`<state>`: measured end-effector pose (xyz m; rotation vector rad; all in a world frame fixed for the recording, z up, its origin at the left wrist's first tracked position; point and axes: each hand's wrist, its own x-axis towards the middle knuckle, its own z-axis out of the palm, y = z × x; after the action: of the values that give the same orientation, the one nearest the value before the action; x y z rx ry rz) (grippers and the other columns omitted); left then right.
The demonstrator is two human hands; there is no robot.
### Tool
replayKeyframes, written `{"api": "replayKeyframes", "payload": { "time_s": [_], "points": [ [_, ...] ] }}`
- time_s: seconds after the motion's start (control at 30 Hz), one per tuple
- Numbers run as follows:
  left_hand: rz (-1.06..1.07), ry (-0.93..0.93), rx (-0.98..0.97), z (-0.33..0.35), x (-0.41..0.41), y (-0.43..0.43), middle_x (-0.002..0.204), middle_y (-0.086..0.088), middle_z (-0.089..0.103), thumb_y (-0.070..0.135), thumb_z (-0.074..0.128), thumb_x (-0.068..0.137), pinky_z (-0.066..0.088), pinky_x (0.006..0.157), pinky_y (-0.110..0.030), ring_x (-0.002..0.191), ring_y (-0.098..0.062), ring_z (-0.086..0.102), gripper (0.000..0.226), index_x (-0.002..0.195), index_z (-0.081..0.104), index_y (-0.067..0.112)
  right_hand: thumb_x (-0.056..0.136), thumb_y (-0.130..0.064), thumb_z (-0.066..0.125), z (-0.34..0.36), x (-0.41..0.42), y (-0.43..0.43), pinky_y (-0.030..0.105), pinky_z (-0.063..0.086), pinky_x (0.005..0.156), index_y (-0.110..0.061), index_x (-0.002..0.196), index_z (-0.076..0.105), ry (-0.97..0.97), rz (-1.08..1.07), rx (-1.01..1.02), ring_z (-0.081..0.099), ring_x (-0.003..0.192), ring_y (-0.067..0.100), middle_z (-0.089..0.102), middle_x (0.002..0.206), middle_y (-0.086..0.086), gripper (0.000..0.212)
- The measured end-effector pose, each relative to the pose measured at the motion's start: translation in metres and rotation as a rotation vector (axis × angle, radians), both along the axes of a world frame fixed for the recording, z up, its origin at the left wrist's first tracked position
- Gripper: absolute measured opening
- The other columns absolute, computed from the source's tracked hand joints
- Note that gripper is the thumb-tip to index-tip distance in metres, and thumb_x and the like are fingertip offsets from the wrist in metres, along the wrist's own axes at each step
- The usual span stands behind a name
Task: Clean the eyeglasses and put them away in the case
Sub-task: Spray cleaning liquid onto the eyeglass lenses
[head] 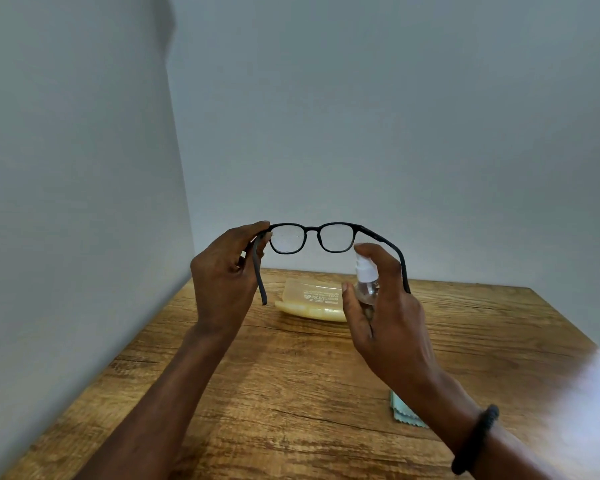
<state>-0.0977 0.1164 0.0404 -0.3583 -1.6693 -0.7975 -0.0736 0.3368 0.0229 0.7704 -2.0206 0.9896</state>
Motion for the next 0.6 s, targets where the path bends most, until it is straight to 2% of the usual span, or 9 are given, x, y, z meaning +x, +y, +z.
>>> {"api": "replayKeyframes", "payload": {
  "time_s": [0.2,0.37,0.43,0.53,0.6],
  "points": [
    [0.008,0.002,-0.003,-0.0010,-0.0019,-0.0027,0.100,-0.001,0.077,-0.001,0.076,0.090,0.051,0.078,-0.009,0.085,-0.011,0.073,0.020,0.110,0.077,0.003,0.099,-0.031,0.052,0.0007,0.0003,-0.0014,0.017,0.039,0.038,-0.033,0.147,0.025,0.022,0.015,0.016,0.048,0.043,0.010,0.047,0.066,-0.012,0.055],
    [-0.003,-0.004,0.006,-0.0016,-0.0028,-0.0036,0.100,0.002,0.075,-0.002,0.076,0.090,0.051,0.076,-0.007,0.084,-0.007,0.071,0.021,0.110,0.077,0.004,0.098,-0.025,0.055,0.0001,0.0005,-0.0015,0.009,0.034,0.042,-0.028,0.147,0.027,0.044,-0.022,0.032,0.044,0.042,0.006,0.043,0.072,-0.016,0.056],
    [0.004,-0.002,-0.005,-0.0019,-0.0031,-0.0036,0.099,0.002,0.075,0.000,0.076,0.090,0.051,0.075,-0.008,0.082,-0.008,0.071,0.020,0.110,0.077,0.004,0.097,-0.023,0.057,0.0008,0.0006,-0.0010,0.012,0.037,0.040,-0.028,0.146,0.027,0.044,-0.024,0.031,0.045,0.041,0.007,0.044,0.070,-0.015,0.057],
    [0.001,0.007,-0.012,-0.0017,-0.0027,-0.0031,0.098,-0.002,0.077,0.002,0.076,0.091,0.054,0.073,-0.013,0.081,-0.013,0.073,0.019,0.110,0.077,0.003,0.097,-0.021,0.058,0.0018,-0.0001,-0.0003,0.026,0.045,0.036,-0.027,0.143,0.028,0.051,-0.012,0.040,0.049,0.041,0.009,0.049,0.064,-0.010,0.055],
    [0.007,0.010,-0.014,-0.0014,-0.0023,-0.0031,0.098,-0.002,0.077,0.001,0.077,0.090,0.053,0.073,-0.011,0.080,-0.012,0.072,0.019,0.109,0.077,0.003,0.097,-0.020,0.059,0.0024,0.0000,-0.0003,0.028,0.046,0.037,-0.026,0.141,0.029,0.069,-0.017,0.049,0.050,0.041,0.009,0.050,0.061,-0.010,0.053]
  ]
}}
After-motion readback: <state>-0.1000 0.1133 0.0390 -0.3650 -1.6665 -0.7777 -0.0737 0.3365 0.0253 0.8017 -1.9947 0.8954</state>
